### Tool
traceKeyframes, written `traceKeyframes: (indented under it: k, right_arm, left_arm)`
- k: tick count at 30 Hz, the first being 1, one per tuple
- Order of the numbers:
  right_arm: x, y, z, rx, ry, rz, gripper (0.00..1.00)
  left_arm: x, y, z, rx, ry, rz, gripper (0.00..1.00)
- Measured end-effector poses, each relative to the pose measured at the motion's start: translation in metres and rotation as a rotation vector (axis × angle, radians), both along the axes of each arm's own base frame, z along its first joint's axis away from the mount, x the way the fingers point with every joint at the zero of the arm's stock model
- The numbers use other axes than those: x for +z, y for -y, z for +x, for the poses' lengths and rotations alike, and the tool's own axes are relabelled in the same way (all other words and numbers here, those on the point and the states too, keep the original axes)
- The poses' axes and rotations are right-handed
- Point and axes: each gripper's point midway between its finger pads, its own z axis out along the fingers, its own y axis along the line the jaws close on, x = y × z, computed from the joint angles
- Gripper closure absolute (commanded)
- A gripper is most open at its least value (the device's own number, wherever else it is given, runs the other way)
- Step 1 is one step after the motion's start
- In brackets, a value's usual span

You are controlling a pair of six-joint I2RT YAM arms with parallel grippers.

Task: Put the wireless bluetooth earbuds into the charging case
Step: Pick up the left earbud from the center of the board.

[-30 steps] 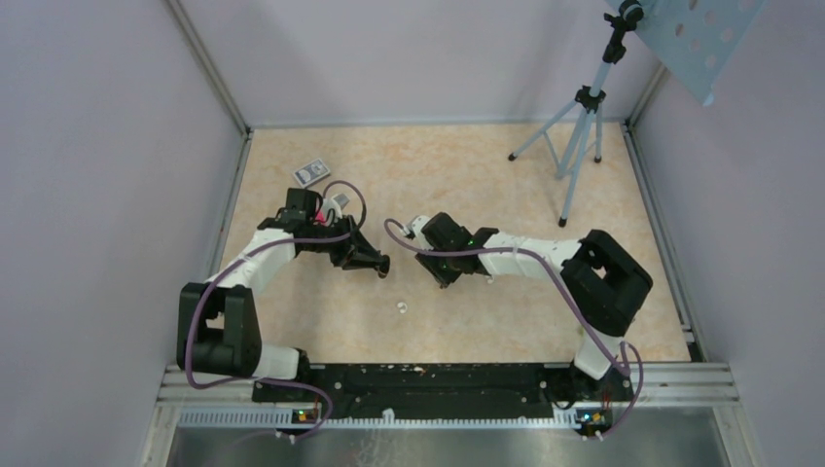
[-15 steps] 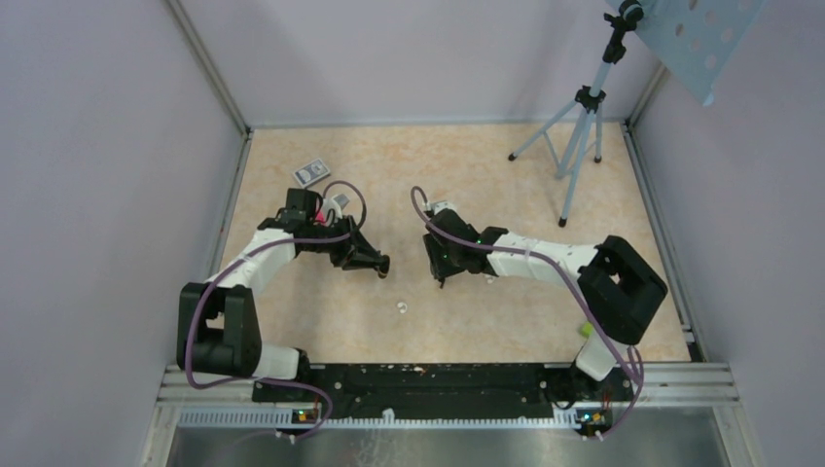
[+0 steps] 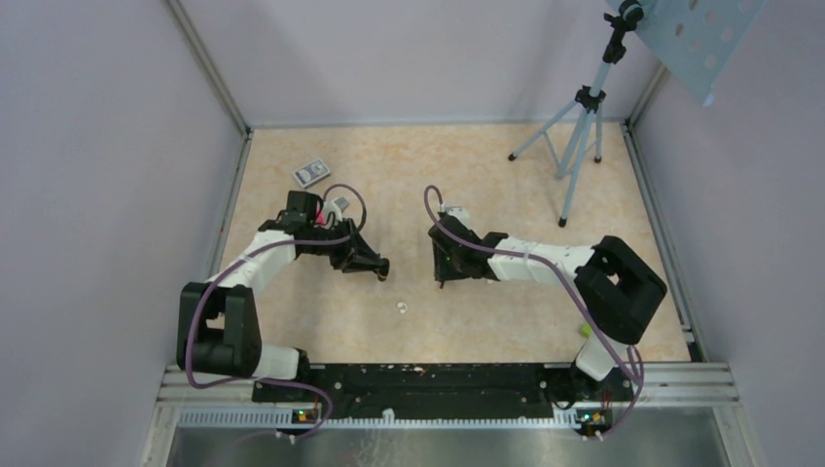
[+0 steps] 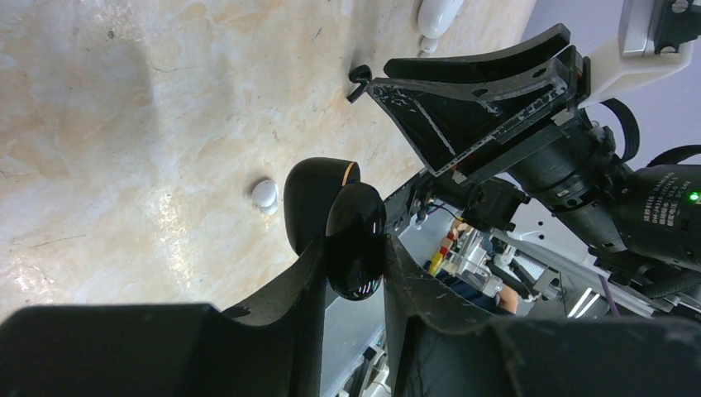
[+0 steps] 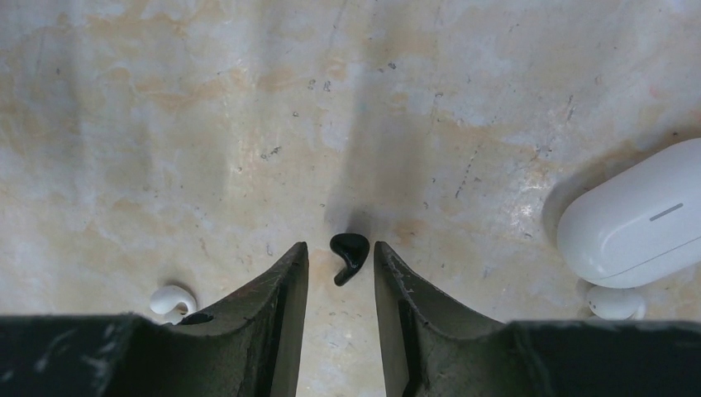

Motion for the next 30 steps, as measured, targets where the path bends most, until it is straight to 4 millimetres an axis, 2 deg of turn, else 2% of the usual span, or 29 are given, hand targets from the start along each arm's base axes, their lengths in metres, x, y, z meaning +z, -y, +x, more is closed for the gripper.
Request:
traceKeyframes:
  k: [7,12,23,30]
  right_arm:
    - [-0.009,0.0,-0.002,-0.022,-0.011,-0.012,0.65]
    - [-0.022,-0.001,-0.006,-0.021,-0.021,-0.046,0.65]
    - [-0.021,-0.012,0.0,-0.033,0.009,-0.072,0.72]
    - [-0.022,-0.012,-0.001,-0.025,0.022,-0.094,0.7]
  left_arm:
    - [0.0,0.0,0.0,-0.002,0.003,0.001,1.0]
    - [0.0,0.0,0.0,-0.005,0.007,0.002,1.0]
    - [-0.001,-0.001,0.0,-0.013,0.017,0.005,1.0]
    - [-0.001,-0.001,0.0,-0.013,0.019,0.006,1.0]
